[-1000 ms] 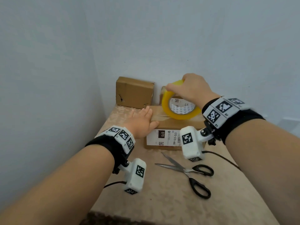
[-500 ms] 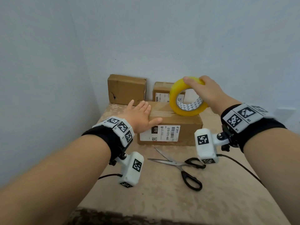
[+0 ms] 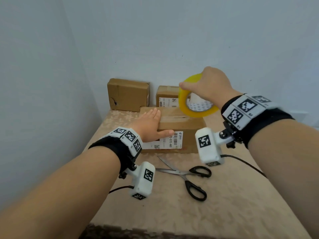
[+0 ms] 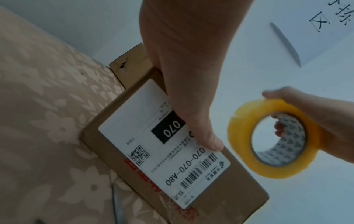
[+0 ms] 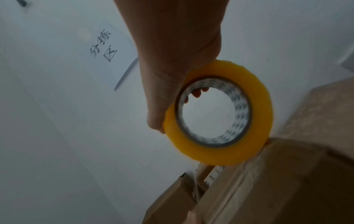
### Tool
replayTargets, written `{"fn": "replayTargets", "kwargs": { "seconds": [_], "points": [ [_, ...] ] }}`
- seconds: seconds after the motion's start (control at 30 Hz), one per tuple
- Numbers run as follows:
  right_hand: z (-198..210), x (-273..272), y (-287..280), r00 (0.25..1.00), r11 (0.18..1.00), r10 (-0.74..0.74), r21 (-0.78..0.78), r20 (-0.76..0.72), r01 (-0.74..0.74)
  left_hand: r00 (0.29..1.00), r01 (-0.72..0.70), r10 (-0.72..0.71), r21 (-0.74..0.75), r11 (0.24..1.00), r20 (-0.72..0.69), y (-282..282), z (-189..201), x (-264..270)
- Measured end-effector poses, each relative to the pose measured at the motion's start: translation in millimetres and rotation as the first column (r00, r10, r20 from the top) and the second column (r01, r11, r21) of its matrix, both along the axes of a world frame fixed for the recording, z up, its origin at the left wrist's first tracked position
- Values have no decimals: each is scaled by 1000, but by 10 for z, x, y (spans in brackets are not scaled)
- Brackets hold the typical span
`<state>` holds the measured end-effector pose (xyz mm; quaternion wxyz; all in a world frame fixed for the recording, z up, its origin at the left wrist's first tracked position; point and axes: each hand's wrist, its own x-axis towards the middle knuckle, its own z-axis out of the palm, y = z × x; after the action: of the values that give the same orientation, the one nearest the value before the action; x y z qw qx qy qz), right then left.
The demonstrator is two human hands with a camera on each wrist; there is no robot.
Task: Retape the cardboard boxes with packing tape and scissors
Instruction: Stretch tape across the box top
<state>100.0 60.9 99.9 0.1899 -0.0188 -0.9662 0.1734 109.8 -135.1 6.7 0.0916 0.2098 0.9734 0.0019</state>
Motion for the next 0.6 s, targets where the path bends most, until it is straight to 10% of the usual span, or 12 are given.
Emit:
{"fn": "replayTargets", "kwargs": {
  "seconds": [0.23, 0.6],
  "points": [
    [-149, 112, 293, 996, 985, -82, 157, 38, 75, 1000, 6, -5, -42, 999, 12, 44, 16, 24],
    [-168, 145, 383, 996, 970, -85, -232, -41, 73, 999, -26, 24, -120, 992, -22, 371, 75, 25]
  ]
}}
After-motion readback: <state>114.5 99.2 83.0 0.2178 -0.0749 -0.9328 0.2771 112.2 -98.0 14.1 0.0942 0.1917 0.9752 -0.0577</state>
